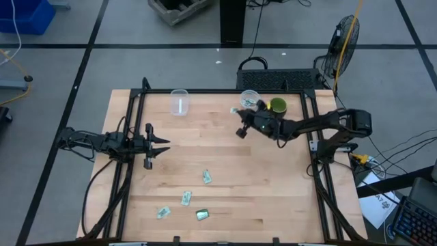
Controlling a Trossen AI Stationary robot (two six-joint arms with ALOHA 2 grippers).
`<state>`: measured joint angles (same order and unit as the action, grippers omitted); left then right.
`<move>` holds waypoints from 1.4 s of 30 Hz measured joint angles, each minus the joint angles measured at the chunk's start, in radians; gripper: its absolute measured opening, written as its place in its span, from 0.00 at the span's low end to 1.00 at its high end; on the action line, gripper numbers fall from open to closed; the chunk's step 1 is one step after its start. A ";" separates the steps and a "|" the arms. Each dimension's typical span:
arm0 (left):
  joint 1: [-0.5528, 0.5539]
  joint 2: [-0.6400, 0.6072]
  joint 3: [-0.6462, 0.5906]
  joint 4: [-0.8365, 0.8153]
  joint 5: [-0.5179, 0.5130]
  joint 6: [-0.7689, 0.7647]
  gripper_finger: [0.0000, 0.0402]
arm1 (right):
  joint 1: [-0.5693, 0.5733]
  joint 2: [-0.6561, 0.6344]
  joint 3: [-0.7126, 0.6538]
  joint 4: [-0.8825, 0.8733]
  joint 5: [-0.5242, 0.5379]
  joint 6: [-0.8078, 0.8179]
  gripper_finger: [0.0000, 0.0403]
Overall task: Pick and place items into bin
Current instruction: Put the green stevia packet into the right transparent bin
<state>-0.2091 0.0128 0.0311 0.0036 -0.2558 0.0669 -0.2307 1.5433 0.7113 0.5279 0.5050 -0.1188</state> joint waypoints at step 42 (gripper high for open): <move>0.000 0.000 0.000 0.000 0.000 0.000 0.30 | -0.365 0.110 0.000 -0.025 -0.168 0.231 0.14</move>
<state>-0.2090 0.0130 0.0310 0.0036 -0.2558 0.0666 -0.5957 1.6535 0.7113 0.5032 0.3374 0.1123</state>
